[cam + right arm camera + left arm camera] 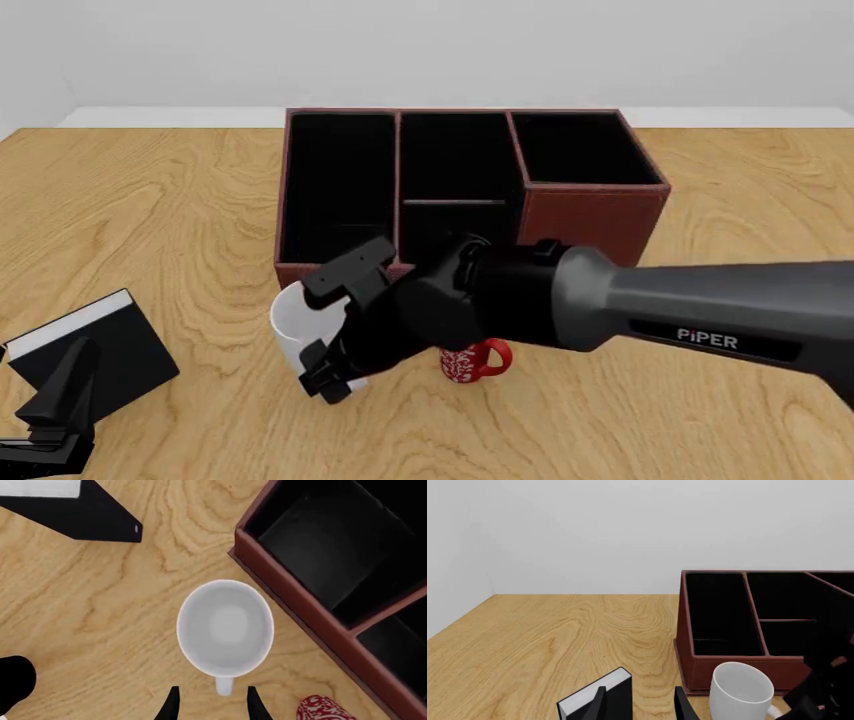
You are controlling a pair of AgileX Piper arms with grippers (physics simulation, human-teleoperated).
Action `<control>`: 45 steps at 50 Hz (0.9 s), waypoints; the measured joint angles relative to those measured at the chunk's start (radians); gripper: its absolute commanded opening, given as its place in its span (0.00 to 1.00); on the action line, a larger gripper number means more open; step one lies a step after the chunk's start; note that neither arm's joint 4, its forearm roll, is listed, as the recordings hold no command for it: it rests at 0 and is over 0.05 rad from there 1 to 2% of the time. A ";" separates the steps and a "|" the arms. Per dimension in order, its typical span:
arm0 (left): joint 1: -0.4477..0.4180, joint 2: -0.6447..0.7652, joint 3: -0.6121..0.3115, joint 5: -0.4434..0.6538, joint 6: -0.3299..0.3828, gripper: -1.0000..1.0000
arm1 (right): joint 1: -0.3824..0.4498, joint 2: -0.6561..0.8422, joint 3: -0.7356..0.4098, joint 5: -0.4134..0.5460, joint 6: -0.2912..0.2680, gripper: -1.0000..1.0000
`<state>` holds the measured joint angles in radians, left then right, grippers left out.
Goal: Pick up the white mug and place it to the right of the caddy.
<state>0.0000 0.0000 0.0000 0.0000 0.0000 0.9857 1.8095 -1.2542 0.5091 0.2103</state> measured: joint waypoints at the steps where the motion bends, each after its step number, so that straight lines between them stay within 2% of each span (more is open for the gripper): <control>1: 0.000 0.000 0.000 0.000 0.000 1.00 | 0.000 0.001 0.002 -0.002 0.001 1.00; 45: 0.000 0.000 0.000 0.000 0.000 1.00 | 0.007 0.043 0.063 -0.072 0.059 1.00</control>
<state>0.0000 0.0000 0.0000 0.0000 0.0000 0.9927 1.8528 -1.1914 0.4375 0.2694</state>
